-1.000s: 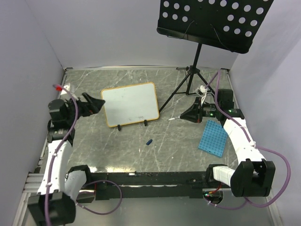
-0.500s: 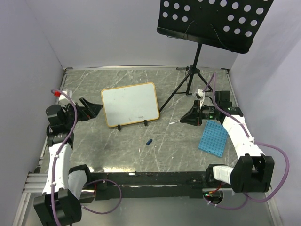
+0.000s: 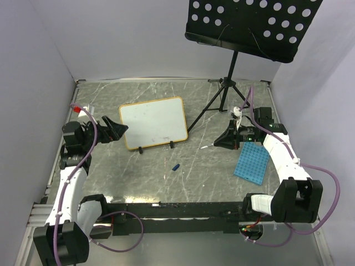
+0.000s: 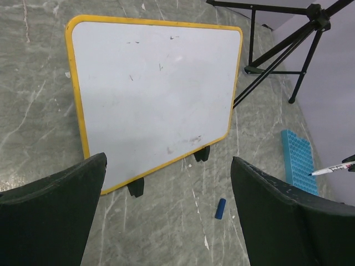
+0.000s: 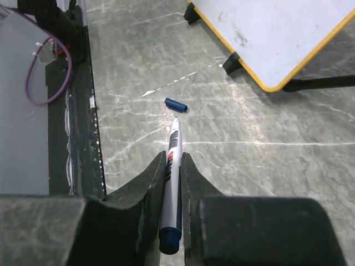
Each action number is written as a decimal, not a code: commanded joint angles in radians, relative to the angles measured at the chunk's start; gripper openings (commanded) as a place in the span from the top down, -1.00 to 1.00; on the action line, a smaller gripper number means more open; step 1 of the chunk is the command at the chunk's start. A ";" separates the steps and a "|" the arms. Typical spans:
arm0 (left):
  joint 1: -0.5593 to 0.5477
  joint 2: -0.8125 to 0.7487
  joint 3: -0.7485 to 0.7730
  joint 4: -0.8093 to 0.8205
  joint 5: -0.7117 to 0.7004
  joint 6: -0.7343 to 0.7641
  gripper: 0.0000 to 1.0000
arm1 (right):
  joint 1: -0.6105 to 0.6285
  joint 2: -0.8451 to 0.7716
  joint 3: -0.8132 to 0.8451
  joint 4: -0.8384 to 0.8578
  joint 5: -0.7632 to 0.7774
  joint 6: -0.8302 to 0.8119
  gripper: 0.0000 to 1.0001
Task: Write a sentence on the whiteboard
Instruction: Pick up the whiteboard from the whiteboard stand.
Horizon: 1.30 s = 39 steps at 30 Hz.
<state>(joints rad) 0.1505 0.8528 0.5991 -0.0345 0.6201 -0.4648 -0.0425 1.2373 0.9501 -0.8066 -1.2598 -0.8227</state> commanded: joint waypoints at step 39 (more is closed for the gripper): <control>0.150 0.609 0.113 0.334 0.311 0.180 -0.83 | -0.002 -0.104 0.024 0.069 -0.073 0.093 1.00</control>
<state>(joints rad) 0.2916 1.3685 0.6472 0.2493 0.8932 -0.3599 -0.0483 1.1301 0.9428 -0.7143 -1.2919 -0.6777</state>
